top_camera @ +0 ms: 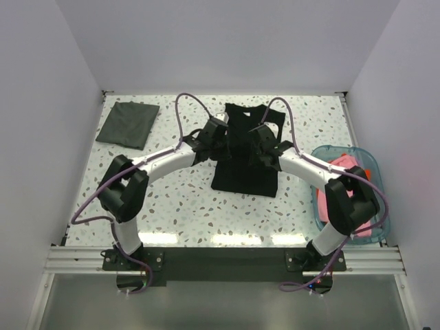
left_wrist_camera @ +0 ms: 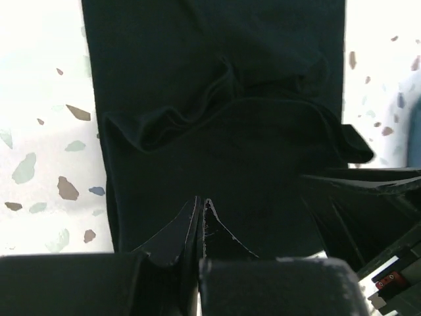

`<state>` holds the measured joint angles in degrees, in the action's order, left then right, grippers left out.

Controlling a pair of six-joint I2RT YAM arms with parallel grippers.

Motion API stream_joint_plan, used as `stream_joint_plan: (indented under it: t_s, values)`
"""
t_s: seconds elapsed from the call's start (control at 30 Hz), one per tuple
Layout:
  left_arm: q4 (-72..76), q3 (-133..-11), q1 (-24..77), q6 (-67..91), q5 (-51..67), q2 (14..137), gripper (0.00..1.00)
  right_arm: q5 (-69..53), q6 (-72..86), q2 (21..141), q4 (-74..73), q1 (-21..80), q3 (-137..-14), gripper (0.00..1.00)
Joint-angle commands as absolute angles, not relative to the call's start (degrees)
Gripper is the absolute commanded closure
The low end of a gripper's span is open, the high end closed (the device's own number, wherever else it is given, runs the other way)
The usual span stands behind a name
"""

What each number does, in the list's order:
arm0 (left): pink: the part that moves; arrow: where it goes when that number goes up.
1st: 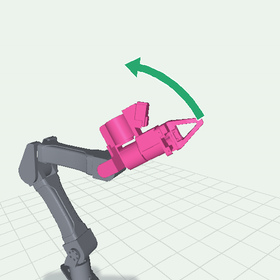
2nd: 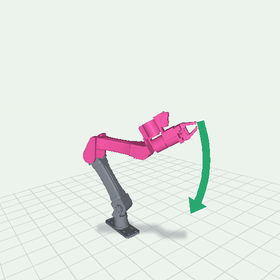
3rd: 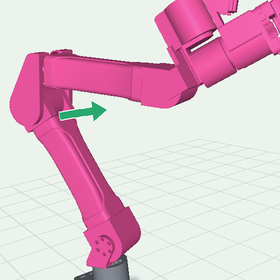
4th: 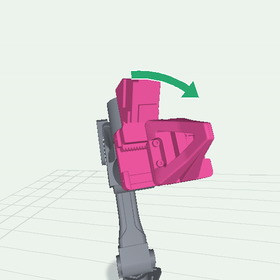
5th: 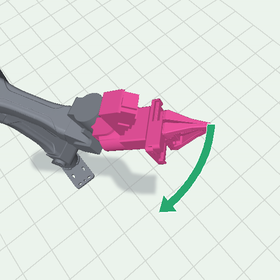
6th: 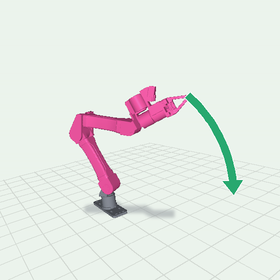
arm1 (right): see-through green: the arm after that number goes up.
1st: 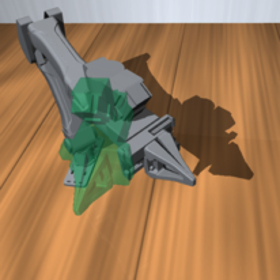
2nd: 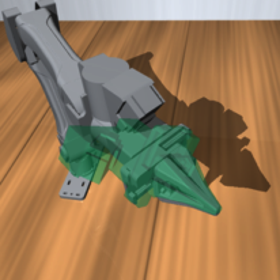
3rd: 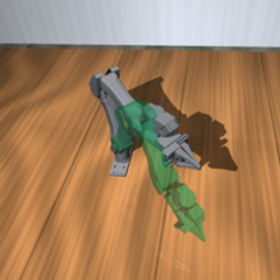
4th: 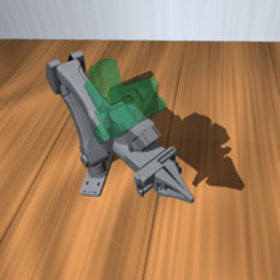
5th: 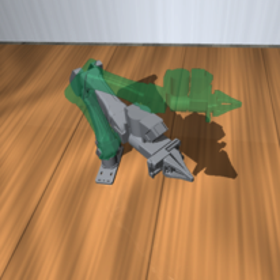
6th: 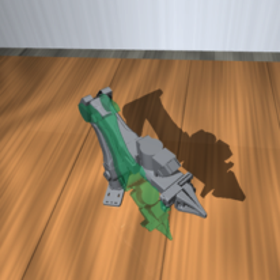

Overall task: Fold and stack the t-shirts
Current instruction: Fold the tshirt

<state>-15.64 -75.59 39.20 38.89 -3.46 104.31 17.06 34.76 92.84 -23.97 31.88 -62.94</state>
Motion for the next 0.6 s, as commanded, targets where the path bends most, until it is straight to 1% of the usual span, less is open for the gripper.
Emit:
stream_joint_plan:
  t_s: [0.0,0.17,0.27,0.57]
  values:
    - [-13.6,-77.9,38.2,38.4,-3.0,107.8,1.0,19.2,32.3,97.1,-23.7,31.3,-67.4,0.62]
    - [-14.9,-88.2,36.9,35.0,-2.1,116.6,1.0,17.8,30.2,102.9,-24.3,27.6,-71.9,0.66]
    - [-14.4,-91.0,35.3,34.5,-2.4,119.6,1.0,18.0,29.4,106.2,-24.6,25.9,-74.7,0.66]
    - [-14.0,-91.8,32.4,34.5,-3.7,124.5,1.0,19.2,27.8,111.4,-24.3,23.1,-78.0,0.66]
